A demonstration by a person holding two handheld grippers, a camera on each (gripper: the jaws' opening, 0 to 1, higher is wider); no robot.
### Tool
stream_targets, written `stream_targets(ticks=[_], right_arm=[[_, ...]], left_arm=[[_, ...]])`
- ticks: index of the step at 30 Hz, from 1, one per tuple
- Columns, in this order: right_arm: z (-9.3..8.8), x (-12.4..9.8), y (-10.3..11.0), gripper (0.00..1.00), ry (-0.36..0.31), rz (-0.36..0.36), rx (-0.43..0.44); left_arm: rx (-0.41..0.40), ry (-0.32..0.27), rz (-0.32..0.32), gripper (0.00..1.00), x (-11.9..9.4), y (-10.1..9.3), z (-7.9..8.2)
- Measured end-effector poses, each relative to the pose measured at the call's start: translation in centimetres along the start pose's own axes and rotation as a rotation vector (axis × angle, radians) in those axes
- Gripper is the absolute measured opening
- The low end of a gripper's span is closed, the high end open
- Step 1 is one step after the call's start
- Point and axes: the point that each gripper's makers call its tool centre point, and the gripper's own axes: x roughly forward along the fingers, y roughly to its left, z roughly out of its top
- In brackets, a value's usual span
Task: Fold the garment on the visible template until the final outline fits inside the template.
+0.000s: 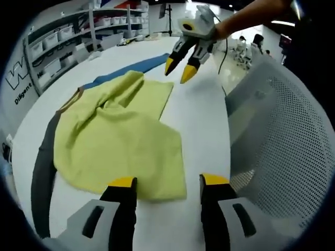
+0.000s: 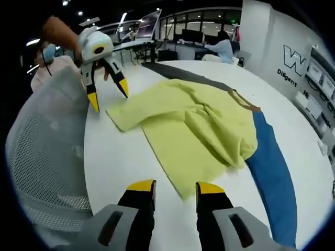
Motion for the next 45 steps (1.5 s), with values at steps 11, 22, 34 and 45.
stream_targets(ticks=[11,22,34,45], right_arm=[[-0.3,2.1,-0.3,0.22,0.032,-0.005,0.061],[-1.1,2.3,-0.8,0.03,0.069,-0.048,0.010],[-0.7,-0.3,-1.5,0.00,0.078,-0.080,0.115],[-0.7,-3.2,-0.2,0.00,0.049,-0.050,0.136]], left_arm=[[0.039,0.073,0.007,0.27,0.6,0.2,-1.3],[0.014,0.094,0.056,0.07,0.5,1.7,-1.6],[-0.049,0.121,0.102,0.02,-1.5,3.8,-2.0],[-0.063,0.110,0.138,0.02,-3.8,4.9,-2.5]])
